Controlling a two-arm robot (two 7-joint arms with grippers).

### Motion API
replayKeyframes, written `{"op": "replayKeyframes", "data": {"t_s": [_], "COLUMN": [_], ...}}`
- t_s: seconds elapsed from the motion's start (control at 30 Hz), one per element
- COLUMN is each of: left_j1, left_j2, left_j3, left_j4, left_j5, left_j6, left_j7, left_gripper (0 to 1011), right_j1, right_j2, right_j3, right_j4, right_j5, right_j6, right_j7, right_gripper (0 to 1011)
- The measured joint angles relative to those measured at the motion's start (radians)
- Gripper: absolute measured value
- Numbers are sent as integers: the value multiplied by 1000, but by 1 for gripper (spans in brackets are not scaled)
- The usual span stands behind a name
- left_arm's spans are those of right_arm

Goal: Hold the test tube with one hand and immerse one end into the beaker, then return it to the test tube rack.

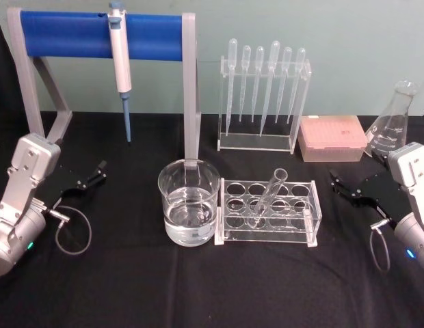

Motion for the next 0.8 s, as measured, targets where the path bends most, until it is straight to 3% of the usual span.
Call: {"op": "replayKeyframes", "data": {"t_s": [0.8], "left_j1": [0], "left_j2": [0], "left_j3": [0], "left_j4": [0], "left_j5": [0], "left_j6": [0], "left_j7": [0], "left_gripper": [1000], "right_j1": [0], "right_j2": [0], "right_j3": [0], "right_j4": [0], "right_j5": [0], "right_j6": [0], "right_j7": [0], "right_gripper": [1003]}}
